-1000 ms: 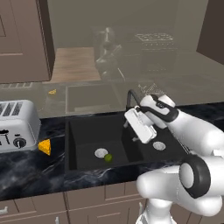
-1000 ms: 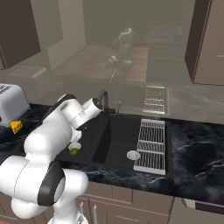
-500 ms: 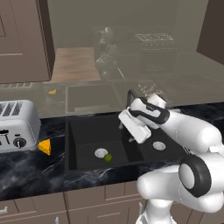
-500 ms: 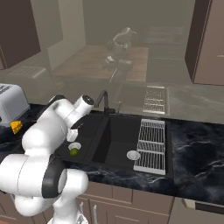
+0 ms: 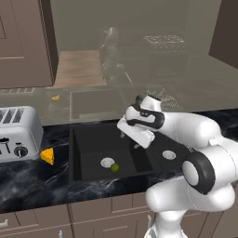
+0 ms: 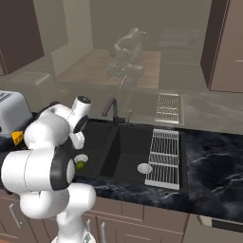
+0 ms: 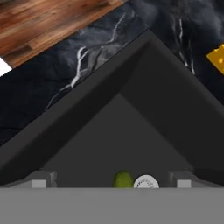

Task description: Turn on the sink faucet. Then move the lime from the counter to the sink. Turn off the sink. Move the vegetable from the sink to the pot next to the stove. Finally move the pot to the front left burner.

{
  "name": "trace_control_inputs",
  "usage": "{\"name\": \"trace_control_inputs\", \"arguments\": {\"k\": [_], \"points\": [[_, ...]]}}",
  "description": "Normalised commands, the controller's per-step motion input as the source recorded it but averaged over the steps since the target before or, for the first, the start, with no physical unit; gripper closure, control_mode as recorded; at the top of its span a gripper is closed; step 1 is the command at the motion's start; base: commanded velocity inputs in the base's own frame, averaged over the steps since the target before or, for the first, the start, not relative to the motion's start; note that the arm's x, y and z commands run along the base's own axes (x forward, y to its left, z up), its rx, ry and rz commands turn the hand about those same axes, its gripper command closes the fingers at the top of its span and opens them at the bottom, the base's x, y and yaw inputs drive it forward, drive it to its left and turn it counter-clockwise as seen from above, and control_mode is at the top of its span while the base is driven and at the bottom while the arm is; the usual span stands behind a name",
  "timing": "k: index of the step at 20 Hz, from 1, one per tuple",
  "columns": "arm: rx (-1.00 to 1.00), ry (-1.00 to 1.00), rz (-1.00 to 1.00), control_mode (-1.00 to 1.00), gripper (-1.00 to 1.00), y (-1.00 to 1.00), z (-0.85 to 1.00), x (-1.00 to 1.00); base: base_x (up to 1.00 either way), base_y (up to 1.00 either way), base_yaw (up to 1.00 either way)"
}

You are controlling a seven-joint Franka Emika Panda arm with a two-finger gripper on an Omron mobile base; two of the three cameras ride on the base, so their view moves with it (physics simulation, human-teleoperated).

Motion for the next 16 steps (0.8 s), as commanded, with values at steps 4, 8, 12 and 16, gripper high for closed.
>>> {"name": "trace_control_inputs", "arguments": {"k": [4, 8, 12, 16], "points": [[-0.23, 0.01, 0.19, -1.00, -1.00, 0.20, -0.11, 0.22, 0.00, 0.00, 0.00], [-0.24, -0.02, 0.15, -1.00, -1.00, 0.22, -0.36, 0.00, 0.00, 0.00, 0.00], [-0.19, -0.08, 0.11, -1.00, -1.00, 0.10, -0.58, 0.00, 0.00, 0.00, 0.00], [-0.06, -0.17, 0.11, -1.00, -1.00, 0.00, -0.51, 0.09, 0.00, 0.00, 0.00]]}}
